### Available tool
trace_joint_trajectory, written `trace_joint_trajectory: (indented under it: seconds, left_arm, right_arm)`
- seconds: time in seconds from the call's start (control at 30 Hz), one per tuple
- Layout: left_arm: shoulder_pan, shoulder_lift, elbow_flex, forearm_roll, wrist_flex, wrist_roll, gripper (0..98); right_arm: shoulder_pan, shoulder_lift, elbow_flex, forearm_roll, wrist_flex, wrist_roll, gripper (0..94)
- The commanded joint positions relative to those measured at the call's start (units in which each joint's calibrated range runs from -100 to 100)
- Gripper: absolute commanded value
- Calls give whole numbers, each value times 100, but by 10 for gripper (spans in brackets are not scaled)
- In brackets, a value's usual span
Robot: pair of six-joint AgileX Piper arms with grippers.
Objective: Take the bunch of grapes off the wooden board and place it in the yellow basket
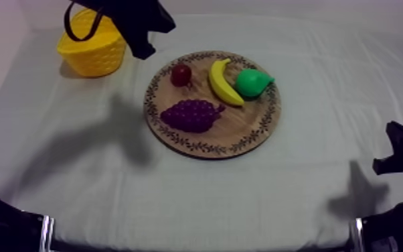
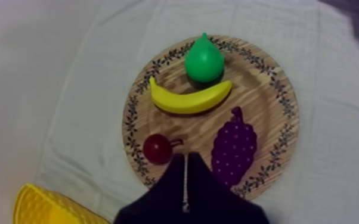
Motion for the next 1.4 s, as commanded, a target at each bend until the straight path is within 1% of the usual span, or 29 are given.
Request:
trace_joint_trajectory:
  seconds: [0.0, 0.1, 0.17, 0.33, 0.4, 0.47, 0.53, 0.6, 0.7, 0.87, 0.93, 0.97, 1.0, 1.03, 1.13, 1.2, 1.27, 1.37]
  left_arm:
    - [14, 58, -17, 13, 26, -10, 0]
    - [25, 164, 21, 56, 47, -215, 1]
    - [28, 222, 76, 28, 101, -391, 2]
    - [39, 344, 114, -173, 395, -684, 4]
    - [81, 382, 105, -299, 506, -748, 4]
    - [148, 407, 90, -461, 591, -745, 4]
    - [217, 419, 62, -625, 673, -665, 4]
    - [276, 427, 67, -747, 715, -588, 2]
    - [319, 457, 89, -831, 741, -556, 1]
    - [338, 521, 110, -886, 752, -551, 1]
    - [340, 535, 116, -907, 751, -552, 26]
    - [343, 540, 122, -925, 750, -552, 65]
    - [347, 543, 133, -952, 749, -554, 128]
    - [354, 545, 151, -993, 748, -553, 211]
    - [379, 545, 269, -1164, 745, -518, 506]
    - [386, 537, 375, -1259, 724, -471, 668]
    - [389, 531, 463, -1302, 672, -431, 779]
    - [398, 527, 540, -1332, 615, -364, 875]
  right_arm:
    - [1, 2, -1, -1, 1, 0, 3]
    - [1, 2, -1, -1, 1, 0, 3]
    - [1, 2, -1, -1, 1, 0, 3]
    - [1, 2, -1, -1, 1, 0, 3]
    - [1, 2, -1, -1, 1, 0, 3]
    - [1, 2, -1, -1, 1, 0, 3]
    - [1, 2, -1, -1, 1, 0, 3]
    - [1, 2, -1, -1, 1, 0, 3]
    - [1, 2, -1, -1, 1, 0, 3]
    - [1, 2, -1, -1, 1, 0, 3]
    - [1, 2, -1, -1, 1, 0, 3]
    - [1, 2, -1, -1, 1, 0, 3]
    - [1, 2, -1, -1, 1, 0, 3]
    - [1, 2, -1, -1, 1, 0, 3]
    - [1, 2, -1, -1, 1, 0, 3]
    - [1, 2, -1, -1, 1, 0, 3]
    - [1, 2, -1, -1, 1, 0, 3]
    - [1, 2, -1, -1, 1, 0, 3]
